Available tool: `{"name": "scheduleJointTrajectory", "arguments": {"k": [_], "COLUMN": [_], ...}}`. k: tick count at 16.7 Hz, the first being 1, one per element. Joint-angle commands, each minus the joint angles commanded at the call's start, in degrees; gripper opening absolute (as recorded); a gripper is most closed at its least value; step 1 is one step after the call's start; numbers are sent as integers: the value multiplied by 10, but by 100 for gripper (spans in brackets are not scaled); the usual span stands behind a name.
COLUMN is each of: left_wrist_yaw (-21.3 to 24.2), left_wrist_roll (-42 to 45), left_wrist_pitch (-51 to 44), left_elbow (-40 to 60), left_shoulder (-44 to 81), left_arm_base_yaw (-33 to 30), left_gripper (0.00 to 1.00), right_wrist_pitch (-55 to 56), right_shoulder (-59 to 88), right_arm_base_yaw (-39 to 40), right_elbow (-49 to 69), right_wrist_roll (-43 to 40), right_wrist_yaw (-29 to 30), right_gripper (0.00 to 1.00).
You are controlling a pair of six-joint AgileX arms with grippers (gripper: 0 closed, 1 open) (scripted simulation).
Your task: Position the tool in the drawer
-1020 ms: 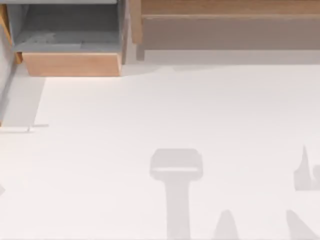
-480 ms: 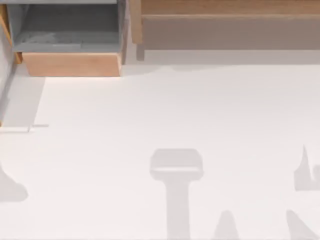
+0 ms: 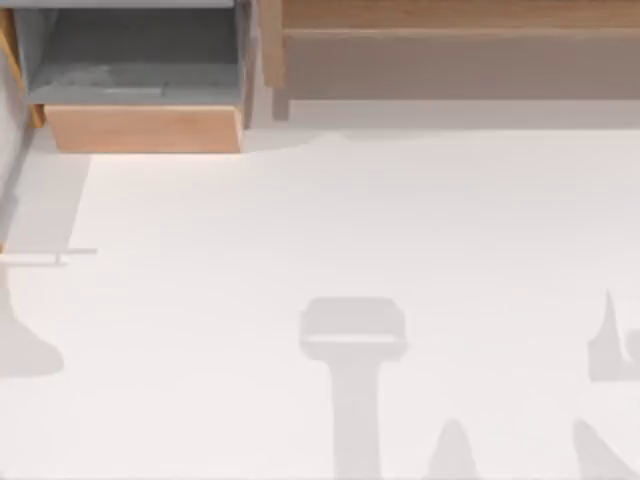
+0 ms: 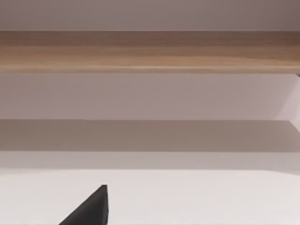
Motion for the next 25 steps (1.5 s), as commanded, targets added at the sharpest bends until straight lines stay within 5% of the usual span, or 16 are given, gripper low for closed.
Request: {"name": "scheduleJointTrajectory", "arguments": {"k": [4,17,25], "left_wrist_yaw": [-1,-1,-1], "left_wrist_roll": [0,0,0], "left_wrist_pitch": [-1,-1,-1], "left_elbow": [2,2,2], "left_shoulder": [1,1,1], "left_arm_base_yaw": [-1,-1,-1], "left_gripper": [100,2,0], "right_wrist_pitch": [0,0,0], "right_shoulder": [0,0,0], "right_arm_base_yaw": [0,0,0], "right_elbow": [0,0,0], "right_wrist_roll": [0,0,0], "right_wrist_yaw": [0,0,0], "right_gripper": [100,100,100]}}
